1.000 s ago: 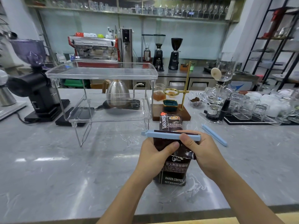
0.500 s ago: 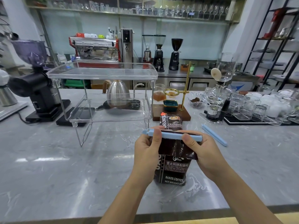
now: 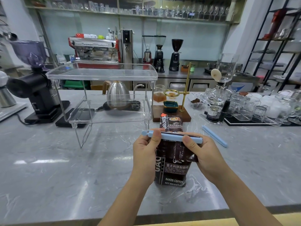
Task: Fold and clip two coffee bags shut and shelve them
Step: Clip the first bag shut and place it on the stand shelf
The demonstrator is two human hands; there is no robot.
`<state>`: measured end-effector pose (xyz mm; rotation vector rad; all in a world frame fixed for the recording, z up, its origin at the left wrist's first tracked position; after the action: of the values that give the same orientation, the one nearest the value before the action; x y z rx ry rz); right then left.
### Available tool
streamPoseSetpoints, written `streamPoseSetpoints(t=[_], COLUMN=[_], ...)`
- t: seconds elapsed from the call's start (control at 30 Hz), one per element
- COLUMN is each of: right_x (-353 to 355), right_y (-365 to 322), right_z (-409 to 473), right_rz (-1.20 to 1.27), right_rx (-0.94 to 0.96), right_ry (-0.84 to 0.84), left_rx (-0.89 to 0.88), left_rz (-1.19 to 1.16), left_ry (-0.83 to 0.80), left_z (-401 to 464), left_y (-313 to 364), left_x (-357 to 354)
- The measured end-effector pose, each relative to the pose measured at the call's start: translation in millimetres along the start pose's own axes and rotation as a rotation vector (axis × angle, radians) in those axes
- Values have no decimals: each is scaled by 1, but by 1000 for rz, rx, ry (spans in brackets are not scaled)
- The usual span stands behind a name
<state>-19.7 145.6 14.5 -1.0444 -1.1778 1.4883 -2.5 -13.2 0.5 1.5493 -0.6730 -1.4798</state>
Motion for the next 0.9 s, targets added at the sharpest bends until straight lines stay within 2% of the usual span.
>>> streamPoseSetpoints(t=[0.17, 0.57, 0.73, 0.9], right_x=[3, 6, 6, 8], right_y=[3, 5, 7, 36], right_z=[1, 2, -1, -12], right_rz=[-15, -41, -76, -146], right_rx=[-8, 33, 82, 47], right_ry=[10, 55, 89, 109], left_rx=[-46, -134, -141, -76], left_rz=[-32, 105, 217, 439], left_ry=[5, 53, -37, -238], left_z=[0, 1, 2, -4], left_y=[1, -2, -6, -35], left_x=[-1, 4, 2, 11])
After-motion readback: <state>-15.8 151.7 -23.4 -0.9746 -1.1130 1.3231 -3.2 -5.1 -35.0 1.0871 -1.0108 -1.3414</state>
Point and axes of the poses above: each hand's wrist, its own z-axis towards the middle knuckle, its own x-axis out of the back of the hand, y = z × x, the point moved 8 cm from there along z, towards the middle knuckle, and after that the axes turned 1 degree about x, right-handed, at the moved point
